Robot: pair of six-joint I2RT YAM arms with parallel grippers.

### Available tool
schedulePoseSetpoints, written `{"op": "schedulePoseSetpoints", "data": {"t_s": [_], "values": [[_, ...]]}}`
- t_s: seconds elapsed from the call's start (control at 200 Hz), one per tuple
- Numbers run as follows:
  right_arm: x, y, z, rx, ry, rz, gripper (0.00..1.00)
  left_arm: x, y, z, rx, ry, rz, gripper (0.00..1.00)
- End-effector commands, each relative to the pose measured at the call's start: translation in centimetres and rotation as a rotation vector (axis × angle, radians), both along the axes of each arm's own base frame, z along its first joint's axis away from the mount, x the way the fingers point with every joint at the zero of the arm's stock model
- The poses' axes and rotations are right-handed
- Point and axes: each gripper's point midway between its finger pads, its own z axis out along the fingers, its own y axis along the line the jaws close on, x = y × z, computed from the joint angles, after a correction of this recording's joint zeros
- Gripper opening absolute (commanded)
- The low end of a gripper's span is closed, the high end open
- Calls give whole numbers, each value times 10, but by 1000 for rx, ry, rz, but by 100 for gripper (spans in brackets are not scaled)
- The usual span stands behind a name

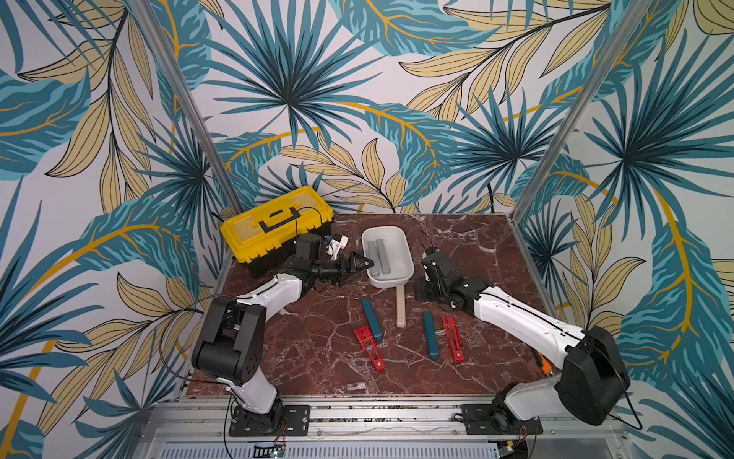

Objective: Put the pruning pliers into the storage box
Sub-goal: Pick up the storage box at the center of the board.

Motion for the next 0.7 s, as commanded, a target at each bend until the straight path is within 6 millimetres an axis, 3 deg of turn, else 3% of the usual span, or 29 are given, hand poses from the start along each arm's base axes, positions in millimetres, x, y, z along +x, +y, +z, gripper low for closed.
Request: {"op": "schedulePoseSetpoints", "data": {"t_s": [0.0,0.21,0.401,0.691], "values": [[-12,-9,2,2,-18,-40,44,-13,-2,10,3,-40,-22,100],[-43,-19,-11,3,-6,-73,44,-28,4,-1,66,-38,-16,100],[-73,-24,-28,5,3,-101,44,-35,3,5,64,-60,-29,100],[-101,-37,-48,26,1,-141,44,-11,11,-7,247,-47,-12,99]]}}
